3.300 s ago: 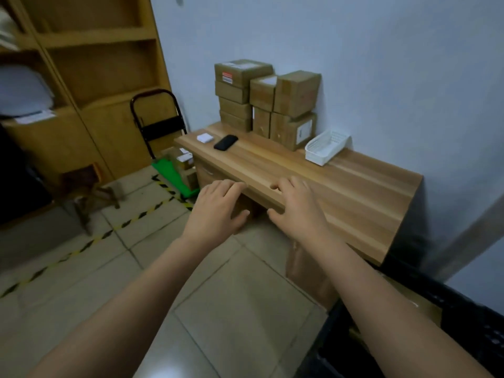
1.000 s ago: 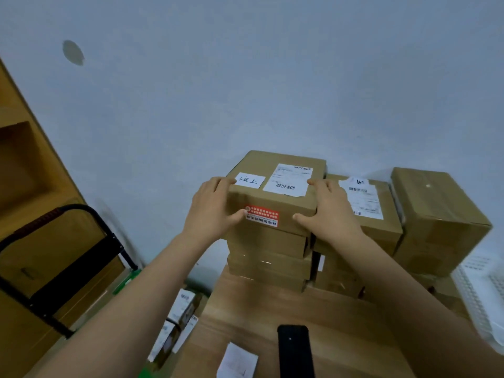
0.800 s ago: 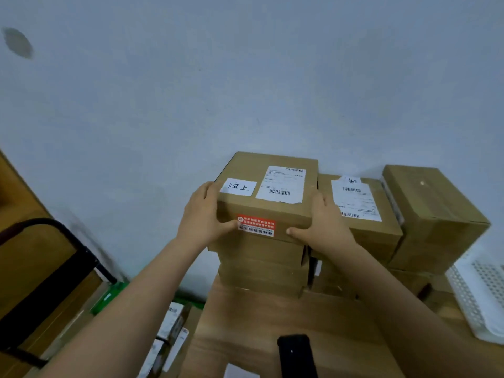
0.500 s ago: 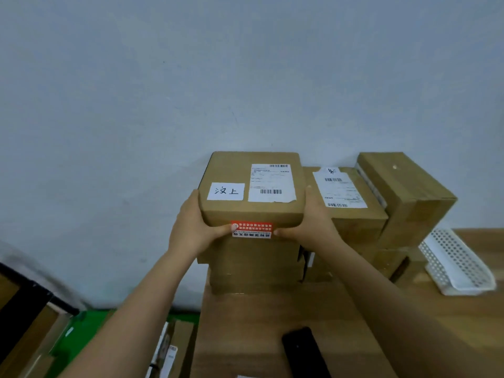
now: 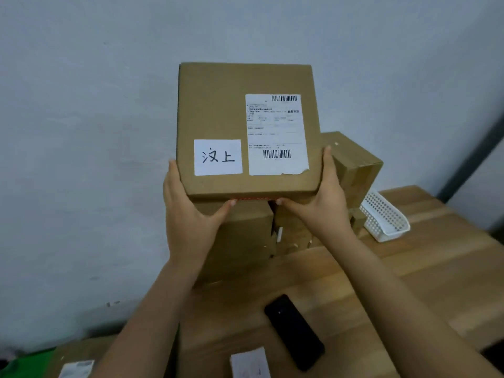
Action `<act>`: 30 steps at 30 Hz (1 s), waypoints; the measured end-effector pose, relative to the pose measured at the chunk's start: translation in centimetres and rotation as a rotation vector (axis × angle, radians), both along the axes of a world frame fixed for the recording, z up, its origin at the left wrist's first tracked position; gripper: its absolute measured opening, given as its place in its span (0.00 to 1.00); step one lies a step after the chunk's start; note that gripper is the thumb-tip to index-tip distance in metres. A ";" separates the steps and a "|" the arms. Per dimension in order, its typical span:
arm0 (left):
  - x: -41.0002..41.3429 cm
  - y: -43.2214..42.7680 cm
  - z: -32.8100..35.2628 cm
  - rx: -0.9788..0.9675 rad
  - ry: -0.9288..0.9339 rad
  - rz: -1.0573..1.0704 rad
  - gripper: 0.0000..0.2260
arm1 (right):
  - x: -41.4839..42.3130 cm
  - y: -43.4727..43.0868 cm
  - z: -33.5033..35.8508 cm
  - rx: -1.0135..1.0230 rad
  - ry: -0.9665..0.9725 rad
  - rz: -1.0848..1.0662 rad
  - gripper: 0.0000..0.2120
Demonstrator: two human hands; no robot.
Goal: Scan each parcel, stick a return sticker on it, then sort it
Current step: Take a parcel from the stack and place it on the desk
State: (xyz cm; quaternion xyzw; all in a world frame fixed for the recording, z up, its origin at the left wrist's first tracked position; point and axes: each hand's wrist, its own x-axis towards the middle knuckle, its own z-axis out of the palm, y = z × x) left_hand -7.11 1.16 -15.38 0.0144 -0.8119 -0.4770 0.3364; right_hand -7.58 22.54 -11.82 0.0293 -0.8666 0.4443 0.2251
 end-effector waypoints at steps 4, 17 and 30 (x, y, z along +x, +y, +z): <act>1.1 4.5 0.4 0.013 0.049 -0.070 0.51 | 2.6 4.1 0.0 -0.012 0.067 -0.069 0.60; 6.3 23.5 -1.7 0.020 0.025 -0.192 0.51 | 9.0 24.0 -4.6 -0.073 0.141 -0.140 0.58; 14.5 36.1 -11.7 0.018 -0.202 -0.021 0.52 | 13.2 36.6 -14.2 -0.127 -0.118 0.064 0.57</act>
